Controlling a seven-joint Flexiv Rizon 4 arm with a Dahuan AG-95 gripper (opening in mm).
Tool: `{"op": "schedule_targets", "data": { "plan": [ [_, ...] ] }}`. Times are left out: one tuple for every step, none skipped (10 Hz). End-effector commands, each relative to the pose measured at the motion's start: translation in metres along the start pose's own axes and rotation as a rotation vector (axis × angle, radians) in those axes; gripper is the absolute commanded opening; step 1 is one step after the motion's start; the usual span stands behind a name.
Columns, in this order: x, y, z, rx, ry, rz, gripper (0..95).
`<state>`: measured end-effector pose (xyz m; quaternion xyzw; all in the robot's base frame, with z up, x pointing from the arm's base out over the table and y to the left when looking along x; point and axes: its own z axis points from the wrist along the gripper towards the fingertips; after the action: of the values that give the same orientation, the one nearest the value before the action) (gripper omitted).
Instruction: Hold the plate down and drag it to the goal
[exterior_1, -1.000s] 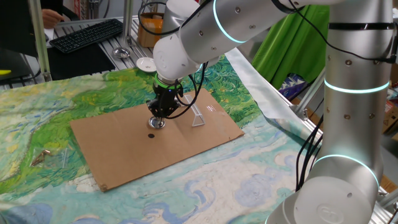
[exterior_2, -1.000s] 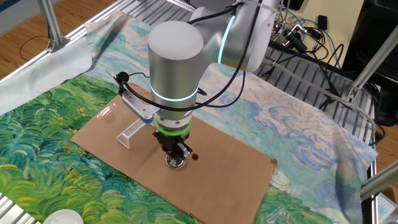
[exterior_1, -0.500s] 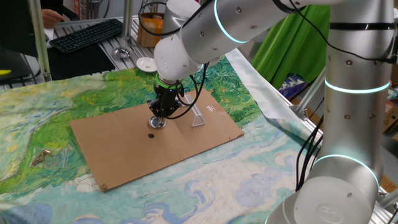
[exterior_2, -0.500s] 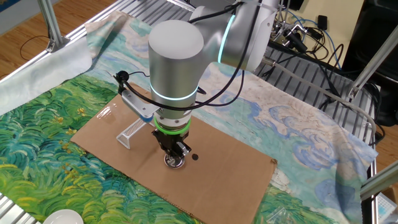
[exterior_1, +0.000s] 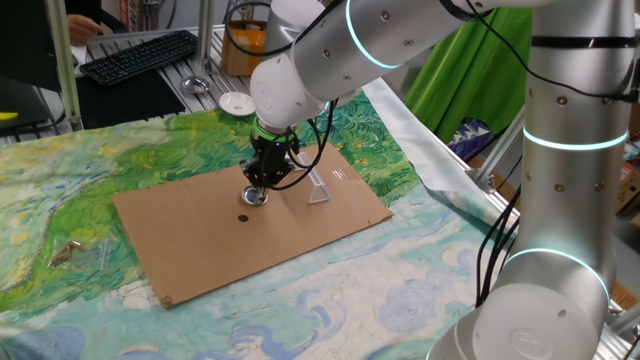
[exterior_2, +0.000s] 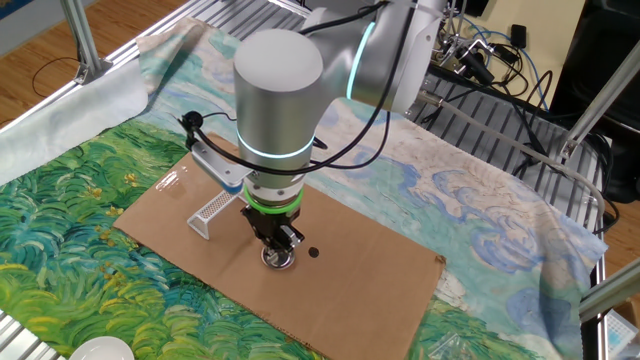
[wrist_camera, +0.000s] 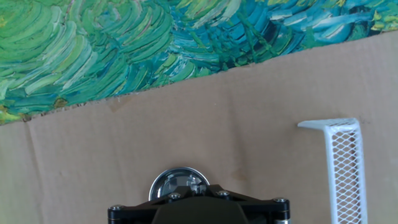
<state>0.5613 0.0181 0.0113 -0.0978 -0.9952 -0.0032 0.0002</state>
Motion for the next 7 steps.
{"op": "schedule_targets", "data": {
  "plan": [
    [-0.0005,-0.0032,-0.0003,0.003,0.001,-0.003,0.0],
    [-0.0010,-0.0054,-0.0002,0.004,0.001,-0.004,0.0],
    [-0.0012,-0.0064,0.0000,0.005,0.001,-0.004,0.0],
    [-0.0015,-0.0087,0.0004,0.004,0.001,-0.006,0.0],
    [-0.0017,-0.0103,0.0003,0.006,0.000,-0.008,0.0],
    [-0.0020,-0.0114,0.0003,0.005,0.001,-0.010,0.0],
    [-0.0022,-0.0123,0.0005,0.007,0.000,-0.012,0.0]
  ]
}}
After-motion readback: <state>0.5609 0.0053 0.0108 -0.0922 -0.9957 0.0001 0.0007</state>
